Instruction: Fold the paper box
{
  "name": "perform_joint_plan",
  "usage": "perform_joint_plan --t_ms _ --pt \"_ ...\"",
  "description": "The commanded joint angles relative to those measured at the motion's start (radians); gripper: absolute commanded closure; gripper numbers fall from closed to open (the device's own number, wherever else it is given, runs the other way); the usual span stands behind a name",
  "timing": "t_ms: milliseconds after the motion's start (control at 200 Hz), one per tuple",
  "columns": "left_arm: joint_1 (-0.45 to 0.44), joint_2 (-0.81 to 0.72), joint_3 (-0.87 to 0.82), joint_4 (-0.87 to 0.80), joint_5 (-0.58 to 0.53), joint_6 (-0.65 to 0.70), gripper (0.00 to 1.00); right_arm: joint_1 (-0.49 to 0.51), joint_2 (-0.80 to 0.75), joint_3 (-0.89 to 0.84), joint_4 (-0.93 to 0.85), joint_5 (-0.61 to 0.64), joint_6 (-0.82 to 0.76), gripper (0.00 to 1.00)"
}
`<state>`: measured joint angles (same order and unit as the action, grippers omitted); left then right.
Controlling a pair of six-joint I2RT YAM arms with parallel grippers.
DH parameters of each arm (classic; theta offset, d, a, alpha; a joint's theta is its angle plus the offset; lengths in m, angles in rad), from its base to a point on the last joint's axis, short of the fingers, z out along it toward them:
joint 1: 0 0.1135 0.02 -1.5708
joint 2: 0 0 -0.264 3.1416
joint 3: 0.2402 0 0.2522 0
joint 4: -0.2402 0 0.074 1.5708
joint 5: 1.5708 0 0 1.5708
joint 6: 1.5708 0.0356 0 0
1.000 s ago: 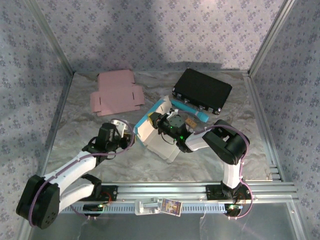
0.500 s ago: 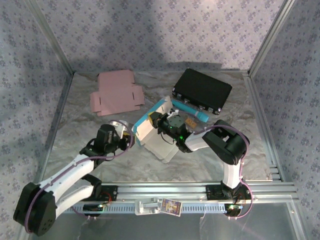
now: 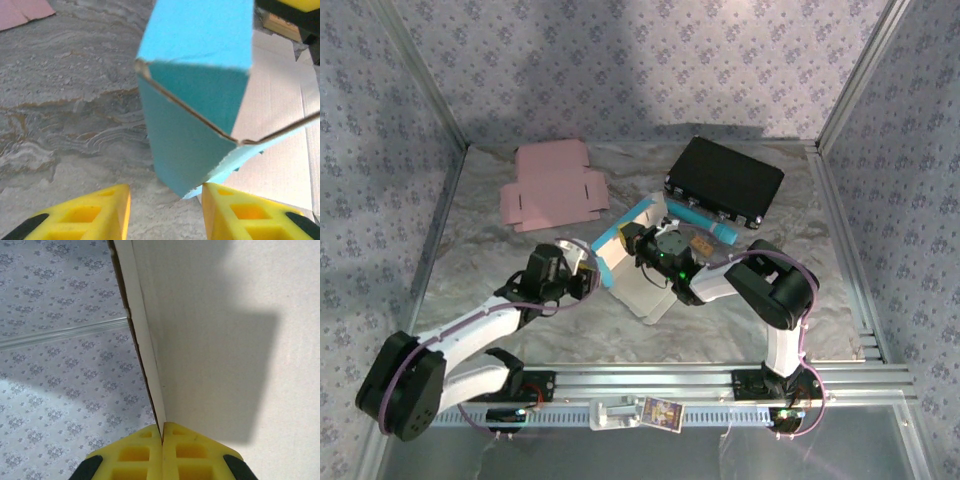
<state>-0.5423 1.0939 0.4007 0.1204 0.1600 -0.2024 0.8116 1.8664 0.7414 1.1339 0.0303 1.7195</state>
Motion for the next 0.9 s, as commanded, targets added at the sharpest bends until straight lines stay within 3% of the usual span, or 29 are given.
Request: perform_joint_plan --t_ms 0,894 --pt "-0.007 0.024 0.040 0.056 -0.034 0.017 0.58 0.018 0.013 0.013 0.023 0.010 0.029 1.00" --pt "-0.056 0.126 0.071 0.113 -0.276 -0.063 0.56 0.052 0.099 -0.055 0.126 0.046 0.022 1.00"
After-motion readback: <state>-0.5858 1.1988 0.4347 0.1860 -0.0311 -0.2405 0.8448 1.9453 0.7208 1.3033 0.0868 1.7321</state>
